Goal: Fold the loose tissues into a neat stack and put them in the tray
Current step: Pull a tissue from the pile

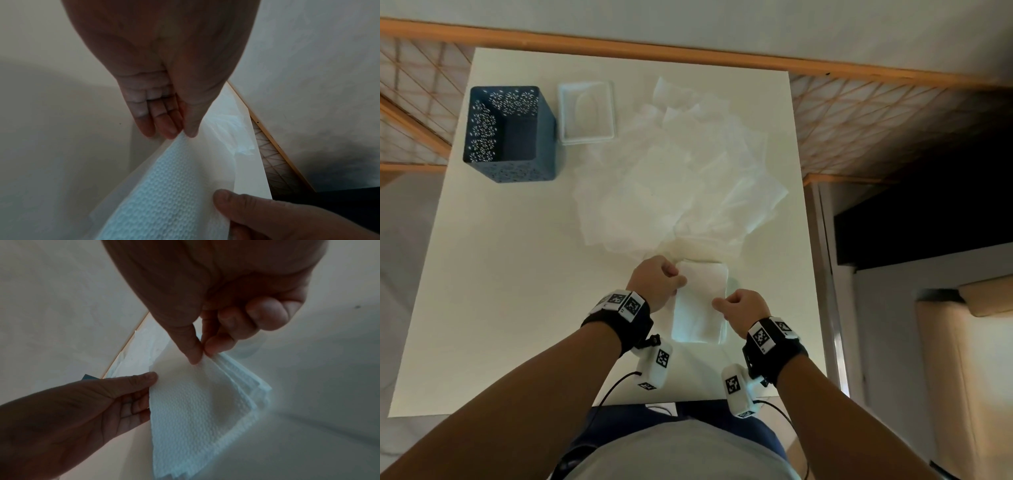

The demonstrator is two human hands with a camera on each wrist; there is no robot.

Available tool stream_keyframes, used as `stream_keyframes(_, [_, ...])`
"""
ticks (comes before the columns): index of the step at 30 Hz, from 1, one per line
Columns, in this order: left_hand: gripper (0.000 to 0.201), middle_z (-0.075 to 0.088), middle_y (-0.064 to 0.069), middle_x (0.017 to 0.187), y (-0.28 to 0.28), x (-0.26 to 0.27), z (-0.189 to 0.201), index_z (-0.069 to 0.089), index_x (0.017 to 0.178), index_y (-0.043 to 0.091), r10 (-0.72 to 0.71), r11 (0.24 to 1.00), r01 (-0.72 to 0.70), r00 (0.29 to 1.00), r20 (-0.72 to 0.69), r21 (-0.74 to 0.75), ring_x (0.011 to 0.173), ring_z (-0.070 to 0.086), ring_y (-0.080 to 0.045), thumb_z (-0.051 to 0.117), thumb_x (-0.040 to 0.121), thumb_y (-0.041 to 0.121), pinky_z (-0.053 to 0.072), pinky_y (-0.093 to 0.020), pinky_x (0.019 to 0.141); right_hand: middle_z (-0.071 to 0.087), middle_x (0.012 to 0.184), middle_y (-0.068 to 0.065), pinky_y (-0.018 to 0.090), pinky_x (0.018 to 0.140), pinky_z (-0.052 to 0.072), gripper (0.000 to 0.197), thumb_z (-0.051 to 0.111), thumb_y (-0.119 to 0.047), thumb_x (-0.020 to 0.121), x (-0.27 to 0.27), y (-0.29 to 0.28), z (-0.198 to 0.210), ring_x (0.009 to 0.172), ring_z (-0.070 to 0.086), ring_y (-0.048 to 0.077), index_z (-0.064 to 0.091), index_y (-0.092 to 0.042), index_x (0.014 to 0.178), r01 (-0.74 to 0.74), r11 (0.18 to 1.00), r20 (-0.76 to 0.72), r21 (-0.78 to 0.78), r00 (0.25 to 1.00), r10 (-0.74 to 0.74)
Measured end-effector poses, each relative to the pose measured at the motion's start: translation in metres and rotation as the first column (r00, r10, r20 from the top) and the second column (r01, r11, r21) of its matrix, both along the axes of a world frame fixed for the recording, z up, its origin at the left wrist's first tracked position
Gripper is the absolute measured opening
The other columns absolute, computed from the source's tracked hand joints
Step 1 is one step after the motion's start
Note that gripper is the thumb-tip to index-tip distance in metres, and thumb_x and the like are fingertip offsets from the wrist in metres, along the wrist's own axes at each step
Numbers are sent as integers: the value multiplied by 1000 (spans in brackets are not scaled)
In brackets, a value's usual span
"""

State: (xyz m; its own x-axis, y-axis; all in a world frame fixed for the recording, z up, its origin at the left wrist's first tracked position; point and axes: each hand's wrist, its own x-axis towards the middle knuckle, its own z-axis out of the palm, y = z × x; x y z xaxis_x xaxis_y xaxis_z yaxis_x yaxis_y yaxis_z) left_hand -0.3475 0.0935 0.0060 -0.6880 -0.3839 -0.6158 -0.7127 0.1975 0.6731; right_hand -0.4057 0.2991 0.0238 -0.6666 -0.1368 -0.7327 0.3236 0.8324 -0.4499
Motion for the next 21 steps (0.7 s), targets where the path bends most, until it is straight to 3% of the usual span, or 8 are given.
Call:
stream_keyframes(7, [15,74,-1,80,-1,2,-6,66,89,18,21,1000,-21,999,37,3,73,76,-21,81,86,20,63,-51,83,58,71,-3,30,60,42,33,71,-40,92,0,-4,2,65,53,17,54,-20,72,-39,999,-31,38,999,40])
stream_keyframes(11, [23,76,0,77,-5,5,-4,66,89,19,53,999,-52,998,33,-13,76,75,-24,82,82,34,63,-48,80,60,71,-3,30,58,42,38,71,-50,91,-3,-5,10,64,54,17,55,-19,76,-45,997,-72,56,996,49])
stream_keyframes(16, [13,71,4,85,-27,-5,11,66,88,23,52,986,-56,998,-27,-155,82,67,-16,69,91,35,46,-27,65,65,78,-4,29,59,42,28,66,-44,94,-32,-24,35,71,59,16,60,-18,84,-80,997,-195,5,978,79])
stream_keyframes(18, [10,69,7,86,-42,-16,17,65,89,23,27,972,-34,999,-31,-232,83,63,-12,66,92,32,42,-24,63,65,78,-4,29,60,42,23,63,-39,94,-45,-37,47,73,59,17,60,-19,83,-104,994,-240,-18,966,96])
stream_keyframes(21, [7,68,8,87,-61,-39,22,64,92,23,-29,946,12,999,-46,-325,83,63,-12,61,96,28,49,-30,68,67,79,-4,29,62,46,19,62,-35,94,-64,-60,58,74,61,16,61,-19,82,-163,986,-288,-34,947,146])
